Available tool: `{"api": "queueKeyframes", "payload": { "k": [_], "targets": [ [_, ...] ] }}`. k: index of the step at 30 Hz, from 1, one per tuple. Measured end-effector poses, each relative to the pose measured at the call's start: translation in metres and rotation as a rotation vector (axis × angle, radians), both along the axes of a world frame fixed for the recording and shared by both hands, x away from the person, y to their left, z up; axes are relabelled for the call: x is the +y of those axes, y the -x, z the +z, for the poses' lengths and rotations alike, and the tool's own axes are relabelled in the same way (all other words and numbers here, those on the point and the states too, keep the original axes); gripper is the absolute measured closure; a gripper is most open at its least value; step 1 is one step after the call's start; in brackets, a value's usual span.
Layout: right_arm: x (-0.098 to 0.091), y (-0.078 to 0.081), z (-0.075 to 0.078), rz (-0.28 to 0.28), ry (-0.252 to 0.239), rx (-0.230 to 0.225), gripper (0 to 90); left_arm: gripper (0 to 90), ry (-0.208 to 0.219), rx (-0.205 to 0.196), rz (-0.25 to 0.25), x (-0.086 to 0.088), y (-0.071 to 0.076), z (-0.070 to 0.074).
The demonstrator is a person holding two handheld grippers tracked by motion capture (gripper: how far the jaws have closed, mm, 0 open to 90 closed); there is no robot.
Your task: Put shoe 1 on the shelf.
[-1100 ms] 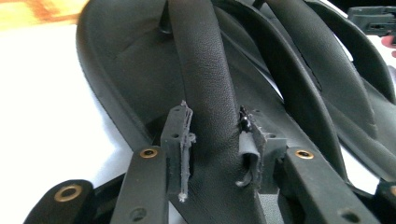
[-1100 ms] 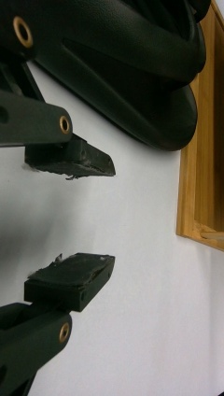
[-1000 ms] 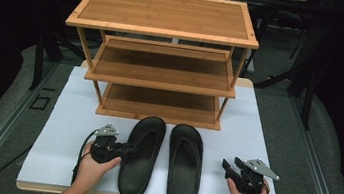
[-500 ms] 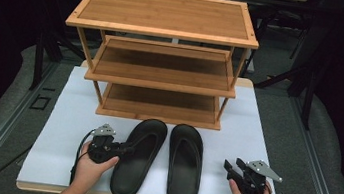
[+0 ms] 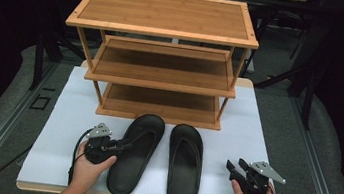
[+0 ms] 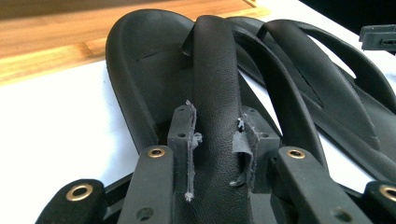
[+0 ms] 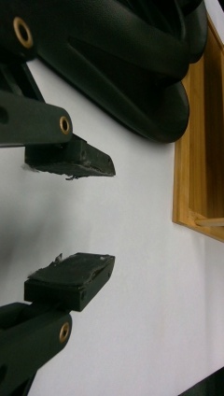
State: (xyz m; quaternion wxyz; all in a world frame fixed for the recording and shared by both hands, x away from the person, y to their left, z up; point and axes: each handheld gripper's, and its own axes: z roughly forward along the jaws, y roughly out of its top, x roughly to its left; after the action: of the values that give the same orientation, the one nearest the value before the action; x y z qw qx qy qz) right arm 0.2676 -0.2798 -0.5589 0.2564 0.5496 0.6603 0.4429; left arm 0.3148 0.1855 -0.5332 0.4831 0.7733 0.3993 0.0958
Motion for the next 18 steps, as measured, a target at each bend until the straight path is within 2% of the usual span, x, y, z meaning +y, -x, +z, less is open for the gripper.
{"api": "queueKeyframes", "payload": {
  "k": [6, 15, 16, 18],
  "targets": [
    [0.003, -0.002, -0.001, 0.010, 0.002, -0.009, 49.3, 69.0, 0.031, -0.037, 0.027, 0.008, 0.006, 0.008],
    [0.002, -0.001, 0.001, 0.006, 0.000, -0.019, 49.3, 69.0, 0.092, -0.103, 0.081, 0.026, 0.019, 0.030],
    [0.003, -0.001, 0.001, 0.001, -0.009, -0.035, 49.2, 69.0, 0.095, -0.107, 0.084, 0.028, 0.021, 0.032],
    [0.003, -0.001, 0.001, 0.000, -0.012, -0.038, 49.1, 69.0, 0.108, -0.125, 0.099, 0.032, 0.024, 0.038]
  ]
}}
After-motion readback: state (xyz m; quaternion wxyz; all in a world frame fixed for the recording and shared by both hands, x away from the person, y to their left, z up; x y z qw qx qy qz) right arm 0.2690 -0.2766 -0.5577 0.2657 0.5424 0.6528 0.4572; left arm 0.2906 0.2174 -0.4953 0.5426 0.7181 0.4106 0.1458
